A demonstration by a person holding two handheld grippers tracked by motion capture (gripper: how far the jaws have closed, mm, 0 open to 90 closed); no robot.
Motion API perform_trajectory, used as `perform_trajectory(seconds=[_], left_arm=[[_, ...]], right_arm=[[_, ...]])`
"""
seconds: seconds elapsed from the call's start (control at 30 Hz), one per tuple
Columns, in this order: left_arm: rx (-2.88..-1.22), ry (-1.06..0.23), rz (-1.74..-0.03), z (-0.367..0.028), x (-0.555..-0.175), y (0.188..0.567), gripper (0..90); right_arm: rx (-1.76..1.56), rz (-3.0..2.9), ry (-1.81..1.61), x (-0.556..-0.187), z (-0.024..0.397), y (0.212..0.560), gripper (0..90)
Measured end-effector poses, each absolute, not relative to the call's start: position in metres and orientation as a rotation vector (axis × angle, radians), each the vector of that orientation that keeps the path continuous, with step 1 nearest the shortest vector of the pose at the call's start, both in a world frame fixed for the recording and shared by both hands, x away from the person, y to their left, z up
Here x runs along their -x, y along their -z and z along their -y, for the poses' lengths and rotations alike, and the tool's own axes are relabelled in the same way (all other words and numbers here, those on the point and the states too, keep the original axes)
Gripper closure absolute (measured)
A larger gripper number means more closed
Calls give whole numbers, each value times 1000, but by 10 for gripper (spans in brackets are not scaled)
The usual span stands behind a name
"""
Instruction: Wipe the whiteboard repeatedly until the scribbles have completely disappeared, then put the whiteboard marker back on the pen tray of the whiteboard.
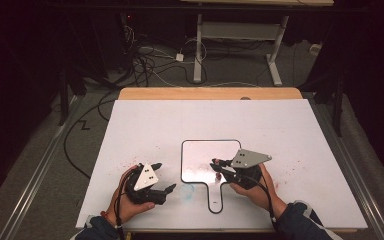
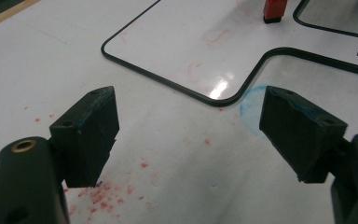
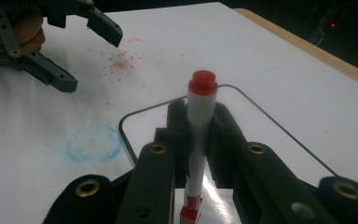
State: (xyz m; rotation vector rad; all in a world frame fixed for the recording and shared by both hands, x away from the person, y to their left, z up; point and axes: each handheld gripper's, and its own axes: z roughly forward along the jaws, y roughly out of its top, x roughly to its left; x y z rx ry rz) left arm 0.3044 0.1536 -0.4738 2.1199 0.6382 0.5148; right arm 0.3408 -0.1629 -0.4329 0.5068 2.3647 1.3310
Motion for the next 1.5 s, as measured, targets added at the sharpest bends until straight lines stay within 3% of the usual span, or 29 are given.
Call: perform_trajectory(seconds=[0.67, 0.97, 1.27, 1.5], left_arm=[[-2125, -513, -645, -155, -302, 476, 194], [-2135, -517, -625, -152, -301, 473, 194], [-2136, -514, -620, -152, -299, 473, 193], [-2134, -516, -626, -154, -297, 473, 192]], right_arm=[[-601, -2222, -1321, -383, 179, 438, 812], [-504, -2298, -1396, -358, 152, 441, 811], [-636, -2223, -1289, -375, 186, 436, 812], [-532, -2330, -1426, -355, 165, 439, 811]])
